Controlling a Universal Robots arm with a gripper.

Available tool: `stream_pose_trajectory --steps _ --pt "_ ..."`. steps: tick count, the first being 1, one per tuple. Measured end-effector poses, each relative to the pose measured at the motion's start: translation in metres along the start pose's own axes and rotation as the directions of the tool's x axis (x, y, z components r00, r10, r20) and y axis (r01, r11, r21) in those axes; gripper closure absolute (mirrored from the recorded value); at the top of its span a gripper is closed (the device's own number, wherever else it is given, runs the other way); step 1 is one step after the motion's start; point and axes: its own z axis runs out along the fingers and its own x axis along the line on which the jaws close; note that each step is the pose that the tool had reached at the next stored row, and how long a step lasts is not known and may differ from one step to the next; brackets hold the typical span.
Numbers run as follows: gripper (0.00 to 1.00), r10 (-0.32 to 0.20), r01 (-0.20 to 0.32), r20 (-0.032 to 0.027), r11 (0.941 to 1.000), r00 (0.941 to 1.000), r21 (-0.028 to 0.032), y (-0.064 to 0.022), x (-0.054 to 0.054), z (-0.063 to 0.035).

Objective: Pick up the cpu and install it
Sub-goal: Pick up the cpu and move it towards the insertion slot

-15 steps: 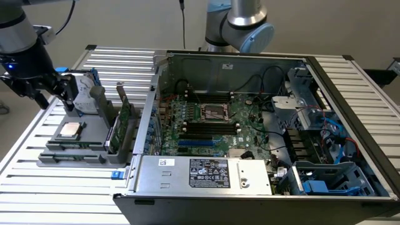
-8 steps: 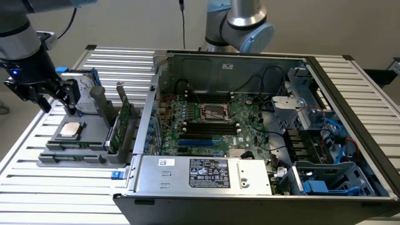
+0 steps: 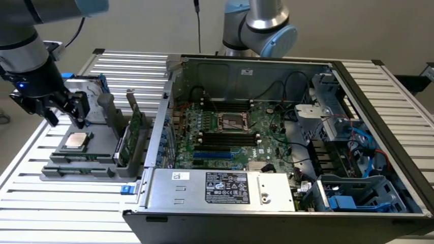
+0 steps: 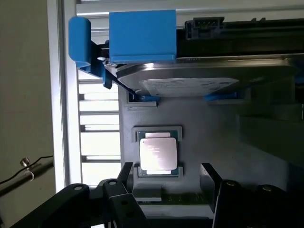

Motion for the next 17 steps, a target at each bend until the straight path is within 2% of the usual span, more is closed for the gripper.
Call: stream_pose_trajectory --steps 14,16,17 --pt "0.33 0.000 0.000 0.0000 1.0000 1.0000 0.0000 -0.0013 0.004 0.0256" --pt "0.31 0.000 0.000 0.0000 1.0000 1.0000 0.0000 -0.0015 0.005 0.0293" --pt "0.25 0.000 0.000 -0.0001 1.0000 1.0000 0.0000 -0.0016 0.005 0.0311"
